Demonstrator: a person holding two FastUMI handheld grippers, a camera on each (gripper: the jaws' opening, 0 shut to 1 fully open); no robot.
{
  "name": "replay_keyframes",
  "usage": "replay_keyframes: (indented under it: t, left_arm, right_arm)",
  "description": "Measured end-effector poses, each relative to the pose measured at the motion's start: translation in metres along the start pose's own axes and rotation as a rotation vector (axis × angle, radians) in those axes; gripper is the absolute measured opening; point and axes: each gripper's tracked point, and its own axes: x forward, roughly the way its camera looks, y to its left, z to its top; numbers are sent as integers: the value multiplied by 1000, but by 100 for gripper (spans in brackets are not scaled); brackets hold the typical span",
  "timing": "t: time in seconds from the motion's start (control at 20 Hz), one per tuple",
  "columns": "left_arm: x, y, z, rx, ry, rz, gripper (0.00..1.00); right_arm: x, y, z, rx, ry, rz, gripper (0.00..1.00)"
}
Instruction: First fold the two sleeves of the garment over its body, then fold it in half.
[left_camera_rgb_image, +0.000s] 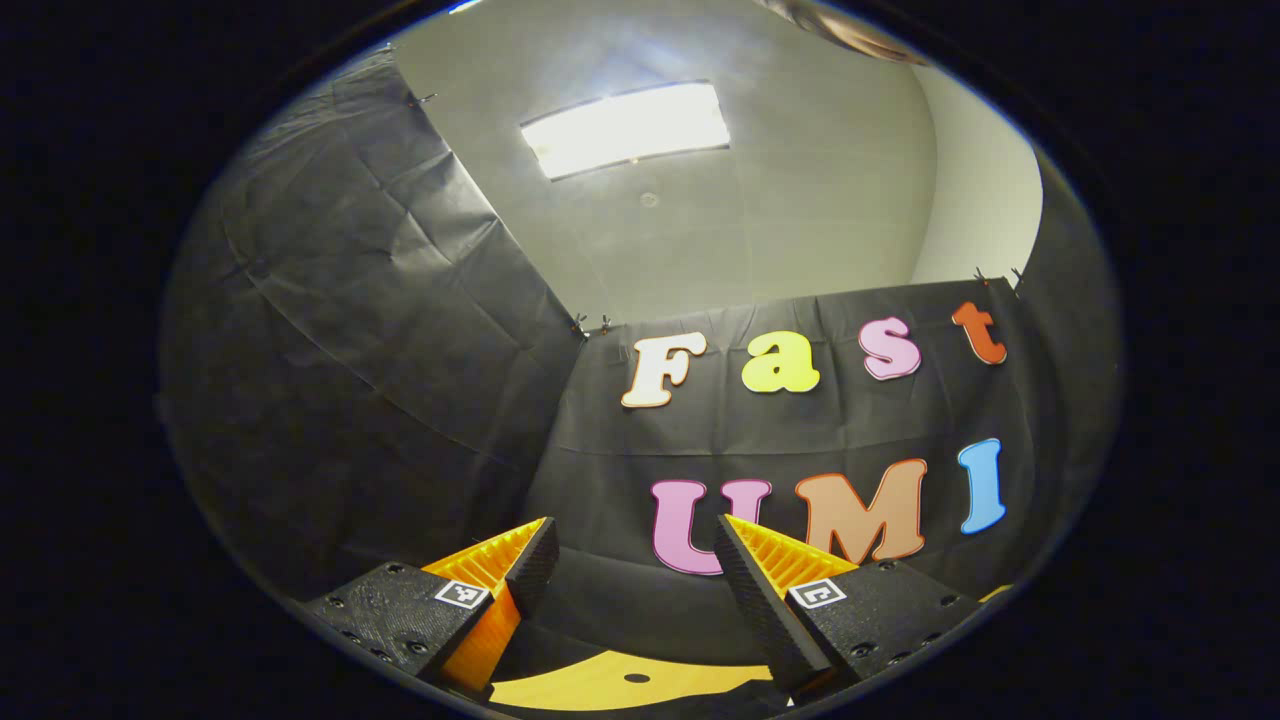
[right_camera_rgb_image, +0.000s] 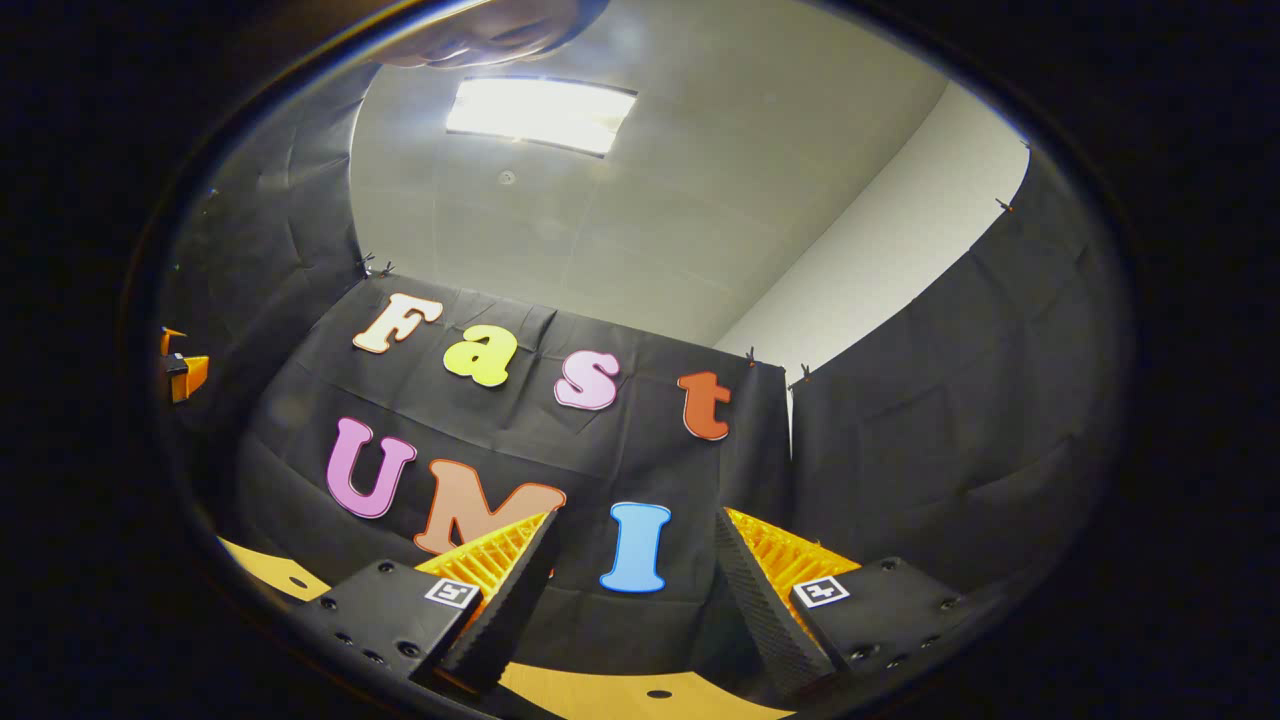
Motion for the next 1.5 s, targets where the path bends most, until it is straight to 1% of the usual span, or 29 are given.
replay_keyframes:
  t: [0.05, 0.1, 0.15, 0.2, 0.25, 0.3, 0.35, 0.45, 0.6, 0.7, 0.75, 0.85, 0.95, 1.0, 1.05, 1.2, 1.25, 1.3, 1.35, 1.45, 1.5]
  left_arm:
    - [0, 2, -4, 6, 16, 4, 92]
    - [-1, 3, -8, 4, 33, 6, 92]
    - [0, 2, -12, -5, 47, 2, 92]
    - [-1, 1, -15, -19, 56, -6, 93]
    - [-2, 2, -19, -28, 65, -9, 92]
    - [-3, 6, -22, -29, 72, -3, 91]
    - [-3, 12, -24, -23, 77, 6, 91]
    - [-5, 21, -24, 3, 82, 33, 92]
    - [-4, 32, -26, 44, 94, 64, 91]
    - [-5, 38, -29, 70, 113, 81, 91]
    - [-7, 41, -31, 80, 123, 86, 91]
    - [-6, 41, -33, 90, 139, 83, 92]
    - [-7, 45, -34, 98, 147, 92, 92]
    - [-6, 47, -36, 105, 154, 98, 92]
    - [-6, 47, -39, 113, 164, 100, 92]
    - [-7, 46, -44, 139, 192, 90, 92]
    - [-8, 47, -44, 143, 196, 89, 92]
    - [-9, 48, -44, 147, 198, 92, 92]
    - [-10, 49, -45, 150, 203, 96, 92]
    - [-12, 51, -47, 147, 216, 102, 92]
    - [-13, 50, -50, 144, 224, 100, 92]
  right_arm:
    - [0, 1, -9, 24, 22, 12, 100]
    - [1, 1, -21, 54, 53, 24, 98]
    - [1, -1, -36, 82, 94, 35, 98]
    - [0, -6, -61, 98, 162, 39, 100]
    - [-1, -17, -90, 98, 257, 22, 98]
    - [-8, -30, -120, 87, 371, -6, 98]
    - [-19, -40, -153, 82, 475, -16, 98]
    - [-40, -51, -216, 101, 645, -20, 99]
    - [-77, -64, -294, 138, 882, -29, 99]
    - [-100, -73, -344, 149, 1026, -54, 99]
    - [-111, -79, -368, 153, 1087, -74, 99]
    - [-128, -87, -402, 176, 1193, -99, 99]
    - [-141, -90, -430, 184, 1274, -101, 99]
    - [-148, -91, -444, 173, 1308, -103, 94]
    - [-154, -88, -454, 158, 1342, -106, 98]
    - [-169, -92, -475, 111, 1415, -116, 98]
    - [-174, -91, -481, 112, 1443, -118, 95]
    - [-180, -88, -482, 113, 1482, -99, 95]
    - [-175, -91, -484, 114, 1434, -106, 98]
    - [-177, -92, -483, 99, 1424, -90, 98]
    - [-176, -90, -483, 108, 1405, -86, 94]
